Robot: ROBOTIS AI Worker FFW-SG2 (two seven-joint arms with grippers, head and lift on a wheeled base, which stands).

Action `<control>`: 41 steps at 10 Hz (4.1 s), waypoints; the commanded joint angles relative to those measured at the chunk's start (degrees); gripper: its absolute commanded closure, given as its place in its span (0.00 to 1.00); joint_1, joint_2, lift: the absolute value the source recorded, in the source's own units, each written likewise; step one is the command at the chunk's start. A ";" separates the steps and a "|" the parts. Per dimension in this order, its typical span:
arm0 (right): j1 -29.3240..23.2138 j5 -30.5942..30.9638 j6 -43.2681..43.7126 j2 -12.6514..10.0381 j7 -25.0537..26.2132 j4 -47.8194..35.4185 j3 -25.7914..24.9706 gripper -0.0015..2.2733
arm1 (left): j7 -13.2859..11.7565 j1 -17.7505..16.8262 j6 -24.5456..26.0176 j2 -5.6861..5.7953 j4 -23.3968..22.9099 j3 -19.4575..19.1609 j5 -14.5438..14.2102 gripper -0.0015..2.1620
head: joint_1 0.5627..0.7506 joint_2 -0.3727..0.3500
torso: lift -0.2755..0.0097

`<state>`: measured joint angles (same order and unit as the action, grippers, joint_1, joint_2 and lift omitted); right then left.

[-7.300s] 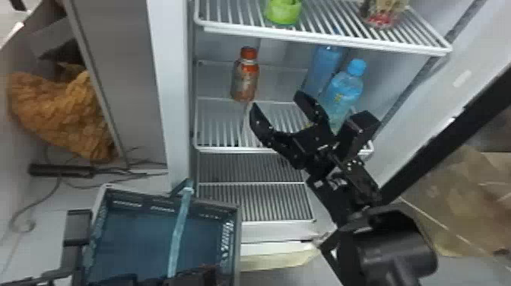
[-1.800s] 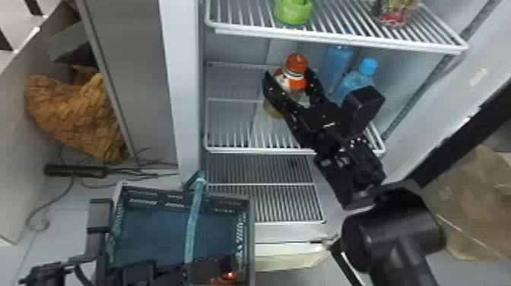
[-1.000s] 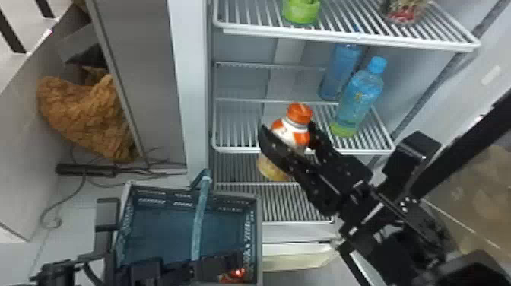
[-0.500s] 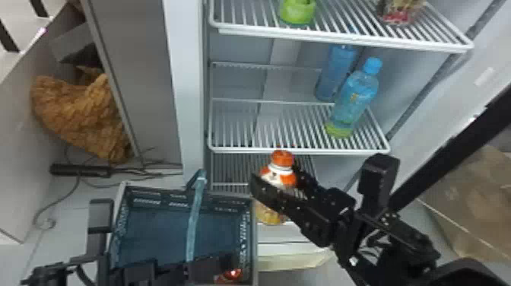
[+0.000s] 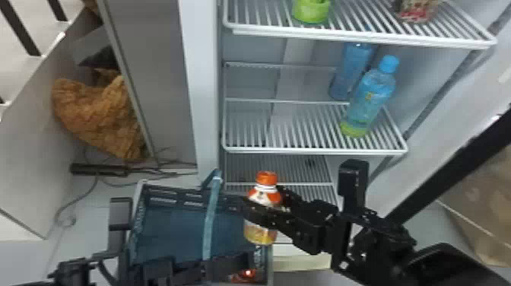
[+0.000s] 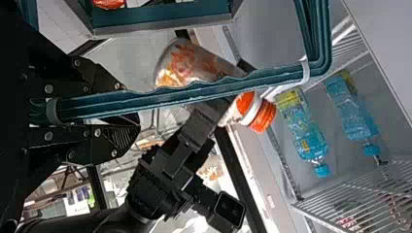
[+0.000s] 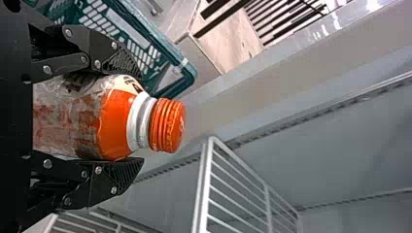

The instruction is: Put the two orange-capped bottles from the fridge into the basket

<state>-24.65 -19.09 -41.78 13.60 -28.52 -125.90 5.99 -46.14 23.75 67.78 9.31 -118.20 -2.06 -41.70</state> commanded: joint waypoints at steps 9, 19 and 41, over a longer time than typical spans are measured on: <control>13.12 -1.59 -4.62 1.60 -7.16 17.69 7.84 0.09 | 0.00 -0.26 0.14 0.01 0.00 0.23 0.23 0.54 | 0.70 0.51 | 0.14; -7.98 10.64 33.07 -5.16 2.68 -2.98 -10.56 0.04 | 0.00 -0.26 0.14 0.27 0.00 0.69 0.11 0.54 | 0.70 0.26 | 0.14; -21.90 7.44 53.18 -9.47 13.23 -3.12 -16.84 0.04 | 0.09 1.42 1.27 -0.17 -1.55 -0.57 0.11 0.56 | 0.70 0.03 | 0.14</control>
<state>-46.55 -11.59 11.27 4.17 -15.28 -128.99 -10.84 -46.05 25.17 69.05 9.14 -119.74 -2.63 -41.59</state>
